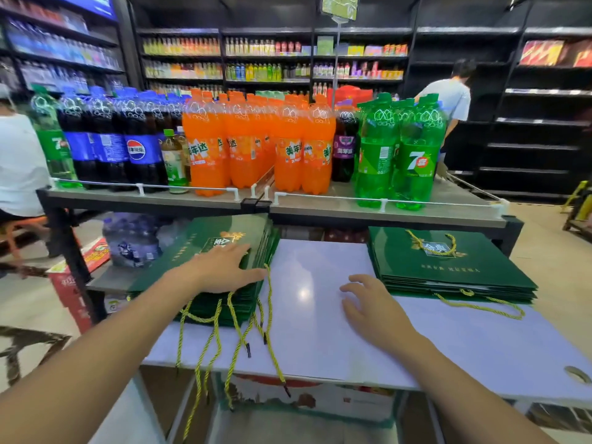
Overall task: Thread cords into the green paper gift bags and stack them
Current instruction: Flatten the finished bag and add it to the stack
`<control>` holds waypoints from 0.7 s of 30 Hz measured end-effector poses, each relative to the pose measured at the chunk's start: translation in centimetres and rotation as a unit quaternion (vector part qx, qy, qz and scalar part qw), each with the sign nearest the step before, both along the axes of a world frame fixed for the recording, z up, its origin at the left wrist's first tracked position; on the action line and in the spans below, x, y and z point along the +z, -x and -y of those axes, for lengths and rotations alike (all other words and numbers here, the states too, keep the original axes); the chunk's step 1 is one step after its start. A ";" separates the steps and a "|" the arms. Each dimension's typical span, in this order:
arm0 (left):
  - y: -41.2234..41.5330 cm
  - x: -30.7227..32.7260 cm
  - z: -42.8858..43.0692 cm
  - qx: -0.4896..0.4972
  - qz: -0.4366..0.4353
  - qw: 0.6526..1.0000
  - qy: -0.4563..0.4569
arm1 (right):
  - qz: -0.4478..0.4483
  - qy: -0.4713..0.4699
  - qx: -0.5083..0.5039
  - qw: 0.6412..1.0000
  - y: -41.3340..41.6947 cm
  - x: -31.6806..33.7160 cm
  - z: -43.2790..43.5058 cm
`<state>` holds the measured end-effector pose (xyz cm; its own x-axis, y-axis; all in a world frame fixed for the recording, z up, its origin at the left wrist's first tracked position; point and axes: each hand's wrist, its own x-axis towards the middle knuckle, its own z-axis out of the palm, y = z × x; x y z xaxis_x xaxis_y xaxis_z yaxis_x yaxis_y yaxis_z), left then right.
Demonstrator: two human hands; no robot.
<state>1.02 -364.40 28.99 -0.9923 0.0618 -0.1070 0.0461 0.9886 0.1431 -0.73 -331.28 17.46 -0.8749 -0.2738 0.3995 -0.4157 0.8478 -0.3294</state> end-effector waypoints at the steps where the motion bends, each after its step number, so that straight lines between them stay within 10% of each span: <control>1: -0.2 -0.4 -0.1 -0.009 -0.010 1.000 0.005 | -0.002 0.001 0.004 1.000 0.1 0.0 0.1; 11: -3.4 -1.0 -0.1 -0.170 -0.053 0.981 -0.075 | 0.059 0.146 0.026 0.987 0.2 1.6 1.3; 17: -5.0 -1.4 0.2 -0.196 -0.091 0.974 -0.070 | 0.380 0.569 0.025 0.729 2.7 7.6 7.6; 21: -5.1 -0.9 0.6 -0.138 -0.101 0.982 -0.076 | 0.387 0.539 0.031 0.747 4.1 10.1 12.0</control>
